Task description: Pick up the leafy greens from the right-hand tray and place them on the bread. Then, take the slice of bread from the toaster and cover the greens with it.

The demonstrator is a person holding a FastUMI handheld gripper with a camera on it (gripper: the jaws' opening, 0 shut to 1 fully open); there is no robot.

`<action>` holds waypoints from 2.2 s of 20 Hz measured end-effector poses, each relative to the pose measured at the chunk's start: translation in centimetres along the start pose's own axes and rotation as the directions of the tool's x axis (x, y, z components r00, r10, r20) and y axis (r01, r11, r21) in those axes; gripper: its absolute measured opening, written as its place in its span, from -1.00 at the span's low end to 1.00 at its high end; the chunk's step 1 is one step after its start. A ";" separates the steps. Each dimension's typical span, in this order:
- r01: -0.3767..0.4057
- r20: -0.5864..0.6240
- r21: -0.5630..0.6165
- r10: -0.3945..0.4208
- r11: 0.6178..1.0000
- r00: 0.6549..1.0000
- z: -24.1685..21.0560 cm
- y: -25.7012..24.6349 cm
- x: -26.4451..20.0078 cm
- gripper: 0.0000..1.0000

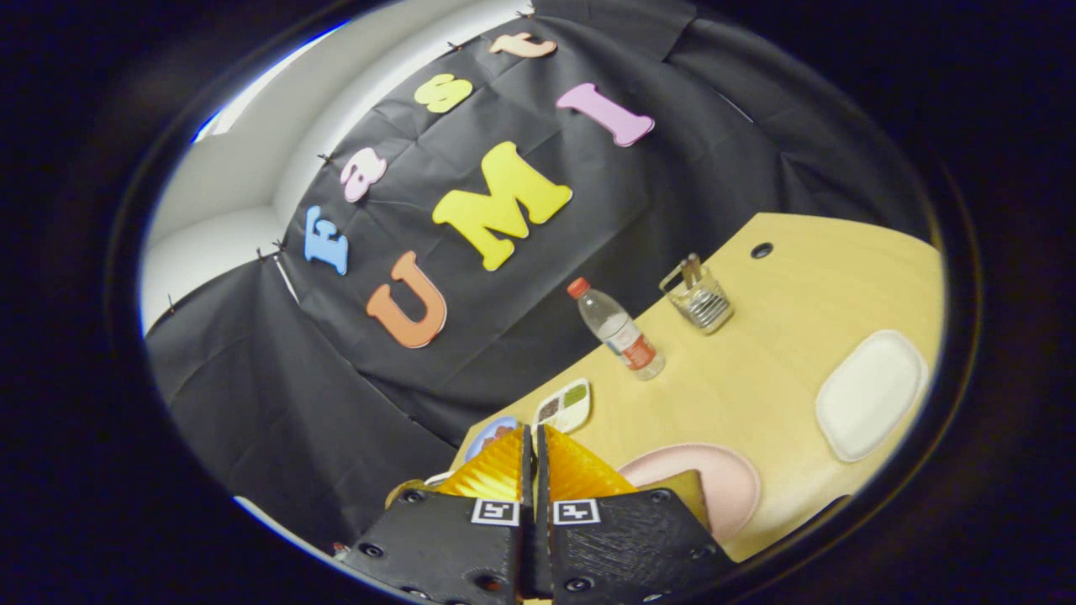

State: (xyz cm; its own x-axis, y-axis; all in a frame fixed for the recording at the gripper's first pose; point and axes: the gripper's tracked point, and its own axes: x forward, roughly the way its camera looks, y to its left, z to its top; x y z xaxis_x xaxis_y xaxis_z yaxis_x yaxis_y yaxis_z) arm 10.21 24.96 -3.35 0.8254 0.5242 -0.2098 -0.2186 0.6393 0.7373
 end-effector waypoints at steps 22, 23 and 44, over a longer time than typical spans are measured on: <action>0.237 -0.033 -0.054 -0.239 0.970 0.970 -5.0 -15.2 1.4 -0.88; 0.243 -0.031 -0.067 -0.246 0.968 0.969 -5.0 -15.3 1.4 -0.82; 0.455 0.449 -0.501 -0.229 0.736 0.864 3.3 -2.5 -7.4 0.91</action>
State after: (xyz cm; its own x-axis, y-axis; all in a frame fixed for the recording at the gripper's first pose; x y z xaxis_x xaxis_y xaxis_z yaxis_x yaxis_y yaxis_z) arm 6.35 17.67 -1.55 0.9966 0.0542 -0.0620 -0.0461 0.9910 0.1253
